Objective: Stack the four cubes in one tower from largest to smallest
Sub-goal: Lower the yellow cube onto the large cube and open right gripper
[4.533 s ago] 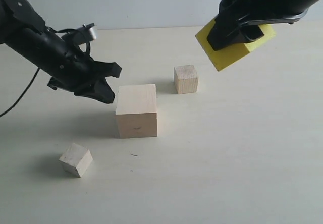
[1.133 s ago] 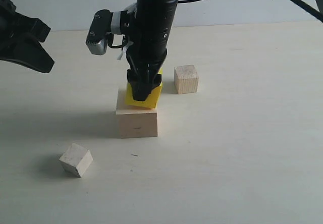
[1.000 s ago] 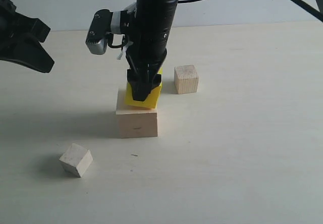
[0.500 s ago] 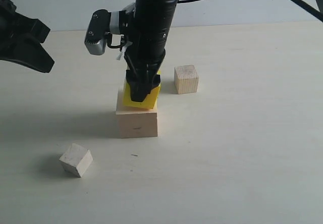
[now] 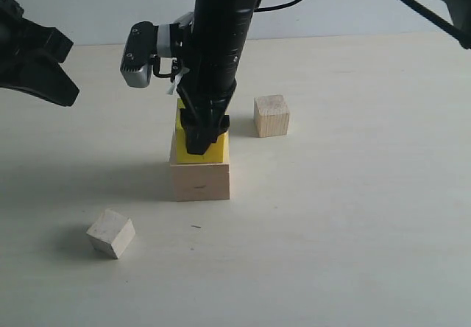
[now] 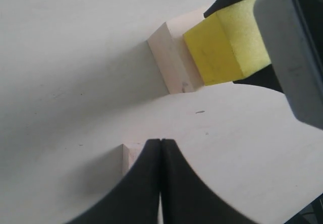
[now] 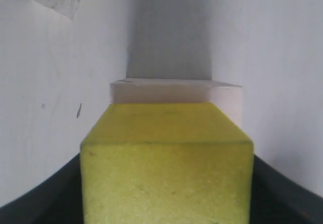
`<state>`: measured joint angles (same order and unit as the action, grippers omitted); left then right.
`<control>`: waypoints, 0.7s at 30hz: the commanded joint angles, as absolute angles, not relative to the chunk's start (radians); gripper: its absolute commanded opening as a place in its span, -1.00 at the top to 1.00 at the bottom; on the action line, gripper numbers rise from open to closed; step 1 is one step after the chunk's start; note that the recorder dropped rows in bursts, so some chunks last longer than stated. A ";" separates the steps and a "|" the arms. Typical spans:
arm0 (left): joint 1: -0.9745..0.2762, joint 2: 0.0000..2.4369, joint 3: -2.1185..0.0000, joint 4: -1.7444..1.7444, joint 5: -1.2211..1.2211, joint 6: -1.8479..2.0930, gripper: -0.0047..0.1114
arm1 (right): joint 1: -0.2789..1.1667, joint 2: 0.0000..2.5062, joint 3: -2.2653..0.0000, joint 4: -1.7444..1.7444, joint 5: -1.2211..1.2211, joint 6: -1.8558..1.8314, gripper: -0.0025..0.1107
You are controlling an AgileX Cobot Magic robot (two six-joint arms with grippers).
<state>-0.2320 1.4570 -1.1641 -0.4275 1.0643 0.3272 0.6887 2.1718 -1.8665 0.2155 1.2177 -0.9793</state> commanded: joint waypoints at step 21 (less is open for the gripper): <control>-0.231 1.448 -1.164 -0.427 1.052 0.333 0.92 | 0.687 2.178 -1.866 0.229 1.221 -1.003 0.50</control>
<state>-0.2320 1.4570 -1.1641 -0.4275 1.0624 0.3288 0.6886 2.1754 -1.8665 0.2124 1.2217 -0.9911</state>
